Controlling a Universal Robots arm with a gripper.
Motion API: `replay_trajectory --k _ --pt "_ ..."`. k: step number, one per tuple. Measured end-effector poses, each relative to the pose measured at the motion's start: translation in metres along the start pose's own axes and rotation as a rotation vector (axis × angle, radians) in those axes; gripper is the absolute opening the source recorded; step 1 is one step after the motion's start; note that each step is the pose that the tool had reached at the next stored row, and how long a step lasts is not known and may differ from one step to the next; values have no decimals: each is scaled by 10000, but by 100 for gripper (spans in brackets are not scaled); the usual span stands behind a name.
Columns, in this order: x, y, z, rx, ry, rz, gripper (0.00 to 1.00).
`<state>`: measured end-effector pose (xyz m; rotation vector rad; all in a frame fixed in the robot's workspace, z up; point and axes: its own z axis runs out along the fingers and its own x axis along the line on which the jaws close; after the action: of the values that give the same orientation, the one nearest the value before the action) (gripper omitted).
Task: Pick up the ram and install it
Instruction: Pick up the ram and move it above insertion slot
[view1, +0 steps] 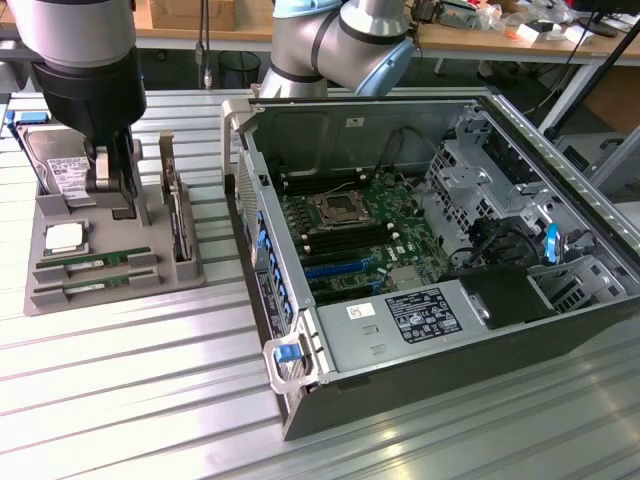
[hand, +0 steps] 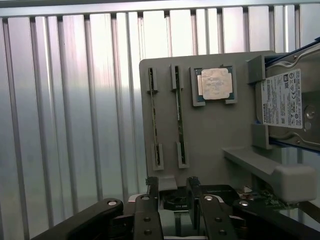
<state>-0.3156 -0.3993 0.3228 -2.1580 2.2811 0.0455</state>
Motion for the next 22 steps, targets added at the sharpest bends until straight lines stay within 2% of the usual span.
replay_trajectory --k 22 --pt "2 -2 113 -1 -1 -15 36"
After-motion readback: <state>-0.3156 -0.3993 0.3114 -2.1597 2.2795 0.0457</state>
